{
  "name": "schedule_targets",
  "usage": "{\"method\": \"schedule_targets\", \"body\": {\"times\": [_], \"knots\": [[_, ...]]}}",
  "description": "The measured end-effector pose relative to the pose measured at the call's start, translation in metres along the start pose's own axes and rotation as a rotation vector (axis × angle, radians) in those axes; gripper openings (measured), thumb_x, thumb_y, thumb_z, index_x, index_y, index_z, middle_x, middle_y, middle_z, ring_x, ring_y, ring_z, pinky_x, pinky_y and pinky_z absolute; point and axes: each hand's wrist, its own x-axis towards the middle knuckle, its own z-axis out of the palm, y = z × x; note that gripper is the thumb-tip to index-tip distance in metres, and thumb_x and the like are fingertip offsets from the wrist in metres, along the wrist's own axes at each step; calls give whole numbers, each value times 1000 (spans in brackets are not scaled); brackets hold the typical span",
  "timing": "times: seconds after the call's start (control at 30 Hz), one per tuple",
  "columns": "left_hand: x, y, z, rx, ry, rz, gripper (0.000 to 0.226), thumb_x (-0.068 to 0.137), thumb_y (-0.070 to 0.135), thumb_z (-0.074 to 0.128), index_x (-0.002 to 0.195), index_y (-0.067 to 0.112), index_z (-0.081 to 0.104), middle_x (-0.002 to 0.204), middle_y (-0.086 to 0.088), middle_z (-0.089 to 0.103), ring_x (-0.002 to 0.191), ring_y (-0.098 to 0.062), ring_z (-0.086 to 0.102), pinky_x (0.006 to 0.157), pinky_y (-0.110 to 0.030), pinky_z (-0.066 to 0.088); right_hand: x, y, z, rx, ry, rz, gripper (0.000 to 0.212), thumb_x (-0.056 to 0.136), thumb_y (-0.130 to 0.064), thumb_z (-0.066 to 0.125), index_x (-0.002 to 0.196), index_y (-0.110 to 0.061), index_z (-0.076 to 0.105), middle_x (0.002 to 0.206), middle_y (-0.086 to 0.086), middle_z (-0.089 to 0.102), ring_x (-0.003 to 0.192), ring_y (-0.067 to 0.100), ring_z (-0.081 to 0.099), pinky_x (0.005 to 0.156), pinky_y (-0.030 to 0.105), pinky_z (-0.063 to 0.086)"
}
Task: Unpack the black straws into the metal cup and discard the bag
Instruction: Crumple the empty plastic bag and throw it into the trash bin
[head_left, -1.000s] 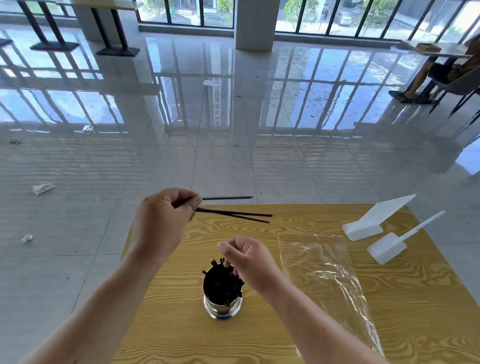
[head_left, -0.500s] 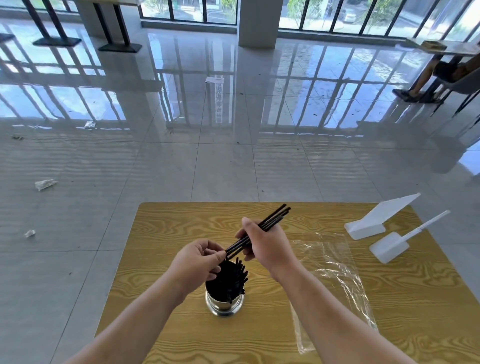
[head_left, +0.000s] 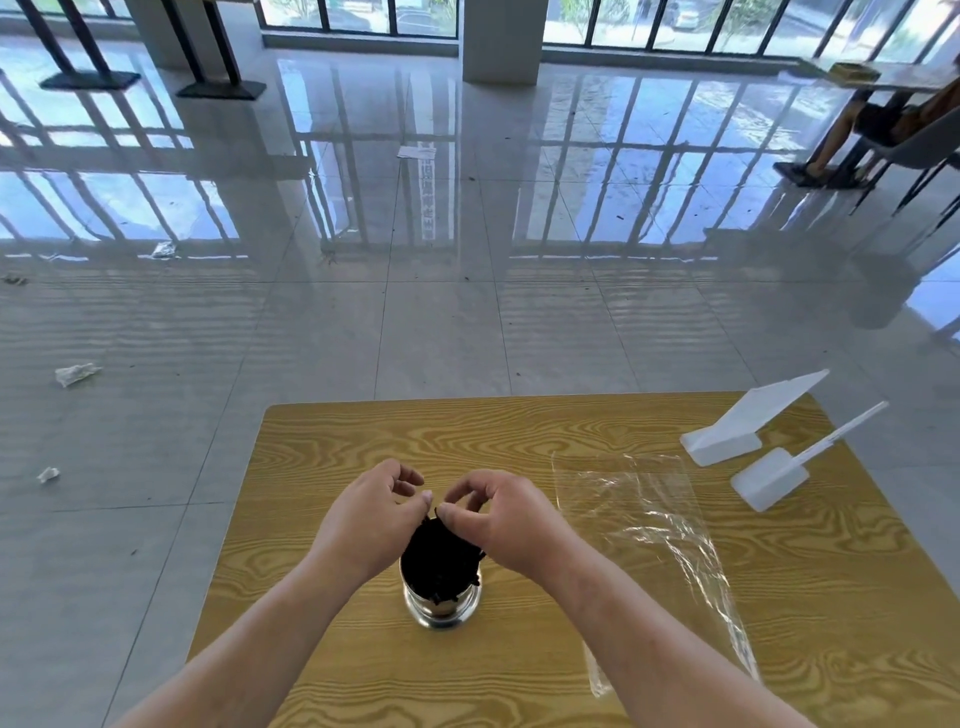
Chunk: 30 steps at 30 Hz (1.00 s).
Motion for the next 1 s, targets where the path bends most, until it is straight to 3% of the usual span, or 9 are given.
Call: {"method": "schedule_targets", "body": {"times": [0.1,0.23,0.33,0.5,0.73,1.0], "knots": [[3,13,9,25,-13,48,14,92,50,70,100,43,61,100,19,68,87,0,67,72,-28,58,-2,10,-12,1,56,-4,27,89,-62,71,101,-38,74,86,-10,78,76,3,74,66,26,62],[7,34,27,109,-42,155,24,90,58,67,108,44,61,106,25,62,95,4,61,71,-18,45,-9,29,-30,-13,129,20,34,86,-67,67,102,-38,73,87,-9,74,77,5,70,60,21,56],[8,50,42,153,-61,232,25,90,60,67,110,46,59,108,27,57,102,2,59,77,-20,42,-16,49,-44,0,162,63,35,87,-66,69,107,-38,72,92,-10,73,79,6,69,62,22,56],[12,80,73,170,-135,300,32,90,59,66,118,45,59,116,24,59,101,4,59,75,-14,41,-31,91,-70,-61,253,116,44,89,-60,71,125,-34,68,115,-14,66,101,-2,61,76,18,47],[17,114,131,257,-258,331,53,88,63,68,134,41,54,137,17,58,115,-5,58,91,-26,49,-59,149,-110,-68,321,232,71,88,-64,73,148,-32,52,147,-10,53,137,11,50,112,36,47],[14,119,201,350,-449,201,69,85,62,71,144,37,47,148,7,55,115,-12,61,90,-28,48,-83,208,-143,-92,341,357,80,86,-65,71,155,-32,44,158,-6,47,148,16,40,120,40,39]]}}
